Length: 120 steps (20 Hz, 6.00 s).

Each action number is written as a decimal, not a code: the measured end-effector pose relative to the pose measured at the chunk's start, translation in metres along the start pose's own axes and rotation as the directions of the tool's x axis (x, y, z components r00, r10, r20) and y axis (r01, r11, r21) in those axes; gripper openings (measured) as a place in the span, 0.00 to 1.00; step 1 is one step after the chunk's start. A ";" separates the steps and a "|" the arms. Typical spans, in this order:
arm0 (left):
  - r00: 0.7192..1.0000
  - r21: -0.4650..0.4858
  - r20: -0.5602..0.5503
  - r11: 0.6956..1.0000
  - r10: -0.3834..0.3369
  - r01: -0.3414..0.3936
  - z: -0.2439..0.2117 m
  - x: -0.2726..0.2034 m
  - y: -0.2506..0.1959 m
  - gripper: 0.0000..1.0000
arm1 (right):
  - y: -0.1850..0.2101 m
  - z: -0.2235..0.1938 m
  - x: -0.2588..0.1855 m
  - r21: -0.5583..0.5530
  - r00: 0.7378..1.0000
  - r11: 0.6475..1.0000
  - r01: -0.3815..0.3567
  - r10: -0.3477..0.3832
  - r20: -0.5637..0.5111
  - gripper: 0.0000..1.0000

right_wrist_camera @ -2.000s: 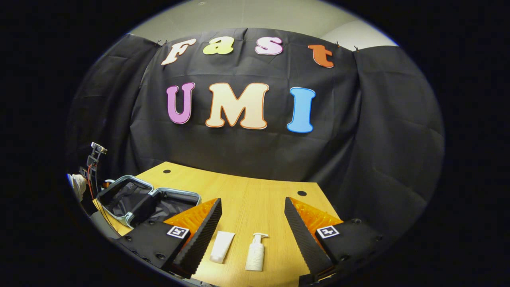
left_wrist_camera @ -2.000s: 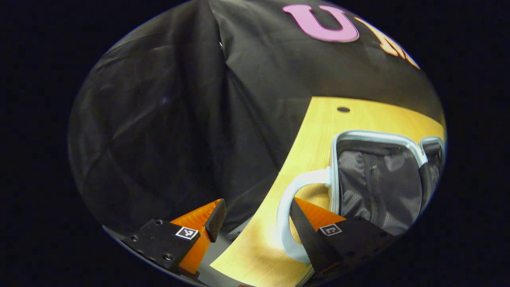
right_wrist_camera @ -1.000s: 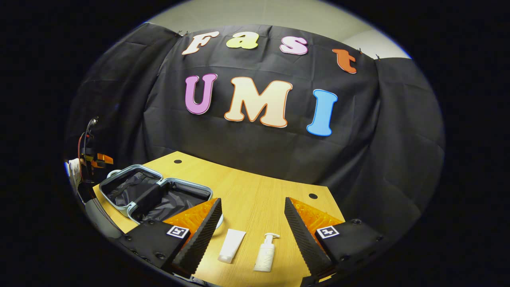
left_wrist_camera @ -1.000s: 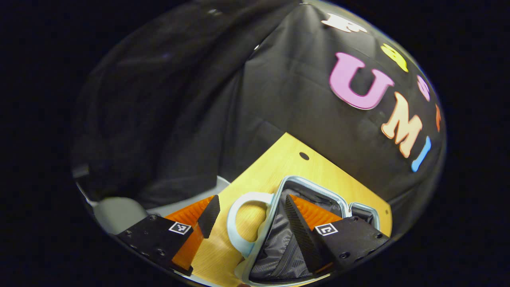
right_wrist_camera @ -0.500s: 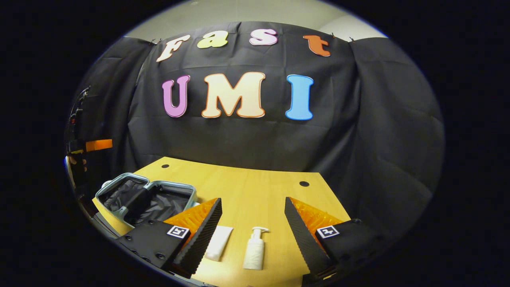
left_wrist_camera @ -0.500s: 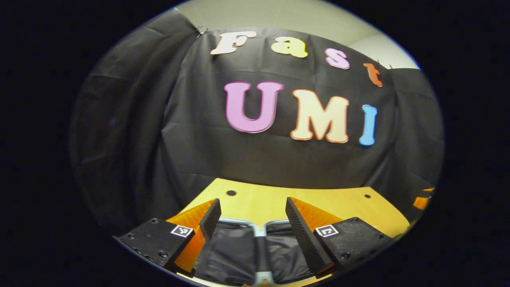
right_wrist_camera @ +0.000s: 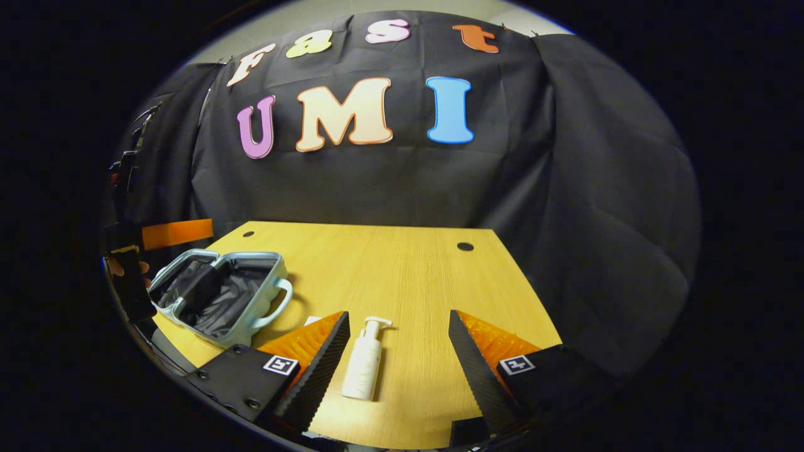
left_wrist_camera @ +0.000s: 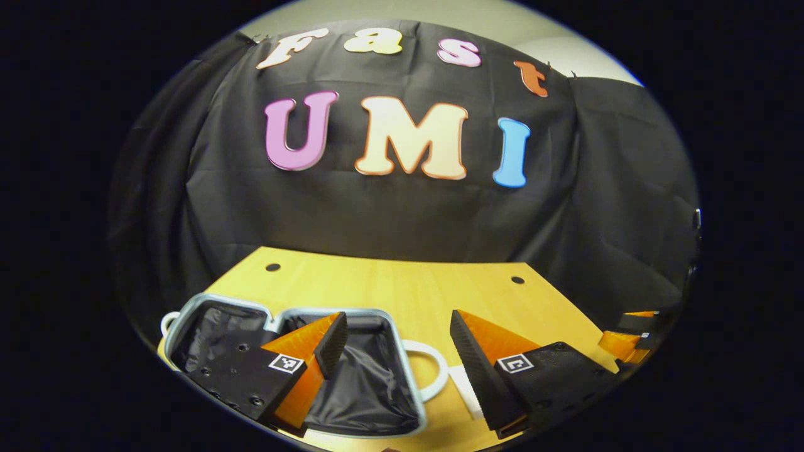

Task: First open the suitcase, pack the skin care products into it, and then close the suitcase.

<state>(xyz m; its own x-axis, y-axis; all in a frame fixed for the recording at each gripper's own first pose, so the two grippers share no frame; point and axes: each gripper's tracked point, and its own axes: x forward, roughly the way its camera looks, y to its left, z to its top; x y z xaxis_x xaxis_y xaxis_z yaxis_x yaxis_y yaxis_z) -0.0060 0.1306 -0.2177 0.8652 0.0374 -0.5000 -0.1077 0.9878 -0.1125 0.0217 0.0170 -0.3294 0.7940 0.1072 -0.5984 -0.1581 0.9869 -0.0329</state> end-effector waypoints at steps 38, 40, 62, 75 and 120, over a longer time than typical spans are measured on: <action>0.916 0.025 -0.399 0.998 -0.043 0.058 -0.165 0.043 -0.099 0.14 | 0.037 -0.093 0.037 -0.008 0.972 0.992 -0.124 0.120 -0.200 1.00; 0.926 0.023 -0.374 0.998 -0.051 0.064 -0.150 0.035 -0.098 0.14 | 0.046 -0.117 0.051 -0.019 0.959 0.991 -0.132 0.122 -0.256 1.00; 0.900 0.017 -0.397 0.982 0.180 -0.189 -0.126 0.016 0.127 0.13 | 0.073 -0.137 0.061 0.083 0.934 0.996 -0.039 0.066 -0.352 0.53; 0.866 -0.075 -0.490 0.985 0.097 -0.153 -0.184 0.030 0.166 0.14 | 0.233 -0.025 0.064 0.188 0.951 0.966 -0.176 0.216 -0.219 0.52; 0.838 -0.089 -0.319 0.866 0.443 -0.491 -0.073 -0.060 0.491 0.70 | 0.278 0.025 0.058 0.137 0.956 0.960 -0.243 0.261 -0.133 0.94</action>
<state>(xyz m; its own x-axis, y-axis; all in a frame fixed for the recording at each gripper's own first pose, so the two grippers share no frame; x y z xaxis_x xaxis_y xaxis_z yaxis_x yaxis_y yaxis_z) -0.1468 0.6020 -0.3055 0.5214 0.4205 -0.7425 -0.5620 0.8240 0.0721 0.0385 0.3004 -0.3538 0.6403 0.3437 -0.6870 -0.2639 0.9383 0.2235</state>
